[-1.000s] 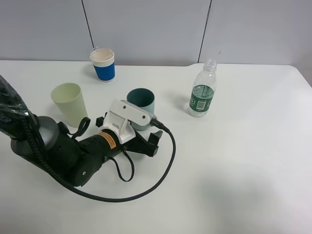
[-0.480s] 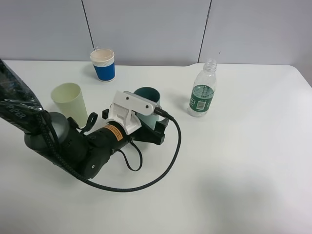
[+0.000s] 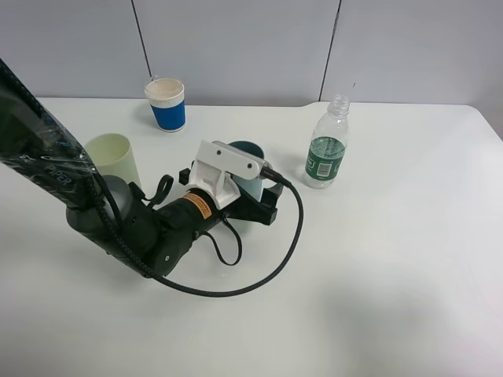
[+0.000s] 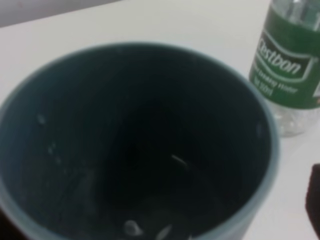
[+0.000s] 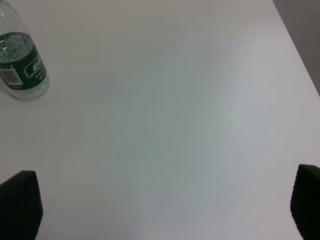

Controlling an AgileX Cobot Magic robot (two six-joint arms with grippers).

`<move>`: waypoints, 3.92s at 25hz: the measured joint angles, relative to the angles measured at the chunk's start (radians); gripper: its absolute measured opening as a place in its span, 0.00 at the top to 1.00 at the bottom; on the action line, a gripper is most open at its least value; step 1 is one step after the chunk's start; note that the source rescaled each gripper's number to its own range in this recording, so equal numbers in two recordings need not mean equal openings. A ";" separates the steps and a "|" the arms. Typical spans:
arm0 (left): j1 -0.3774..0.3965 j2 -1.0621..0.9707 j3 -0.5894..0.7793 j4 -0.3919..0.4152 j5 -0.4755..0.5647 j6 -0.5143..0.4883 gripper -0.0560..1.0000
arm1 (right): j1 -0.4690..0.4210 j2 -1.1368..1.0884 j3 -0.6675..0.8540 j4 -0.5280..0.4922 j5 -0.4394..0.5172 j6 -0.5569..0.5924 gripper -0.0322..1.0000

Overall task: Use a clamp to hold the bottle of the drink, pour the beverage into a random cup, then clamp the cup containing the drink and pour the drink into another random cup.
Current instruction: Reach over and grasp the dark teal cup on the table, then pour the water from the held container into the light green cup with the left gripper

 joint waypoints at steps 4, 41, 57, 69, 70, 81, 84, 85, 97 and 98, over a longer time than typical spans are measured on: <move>0.008 0.006 -0.006 0.027 0.000 0.000 0.05 | 0.000 0.000 0.000 0.000 0.000 0.000 0.01; 0.010 -0.342 0.481 -0.238 0.042 0.013 0.92 | 0.000 0.000 0.000 0.000 0.000 0.000 0.01; 0.010 -0.573 0.639 -0.415 -0.004 0.170 0.92 | 0.000 0.000 0.000 0.000 0.000 0.000 0.01; 0.010 -0.724 0.641 -0.641 -0.005 0.317 0.92 | 0.000 0.000 0.000 0.000 0.000 0.000 0.01; 0.010 -0.735 0.641 -0.649 -0.005 0.328 0.92 | 0.000 0.000 0.000 0.000 0.000 0.000 0.01; 0.221 -0.814 0.552 -0.513 0.179 0.450 0.92 | 0.000 0.000 0.000 0.000 0.000 0.000 0.01; 0.277 -0.827 0.530 -0.475 0.211 0.451 0.92 | 0.000 0.000 0.000 0.000 0.000 0.000 0.01; 0.292 -0.831 0.527 -0.467 0.215 0.452 0.92 | 0.000 0.000 0.000 0.000 0.000 0.000 0.01; 0.429 -0.835 0.520 -0.415 0.218 0.538 0.92 | 0.000 0.000 0.000 0.000 0.000 0.000 0.01; 0.442 -0.835 0.520 -0.414 0.218 0.547 0.92 | 0.000 0.000 0.000 0.000 0.000 0.000 0.01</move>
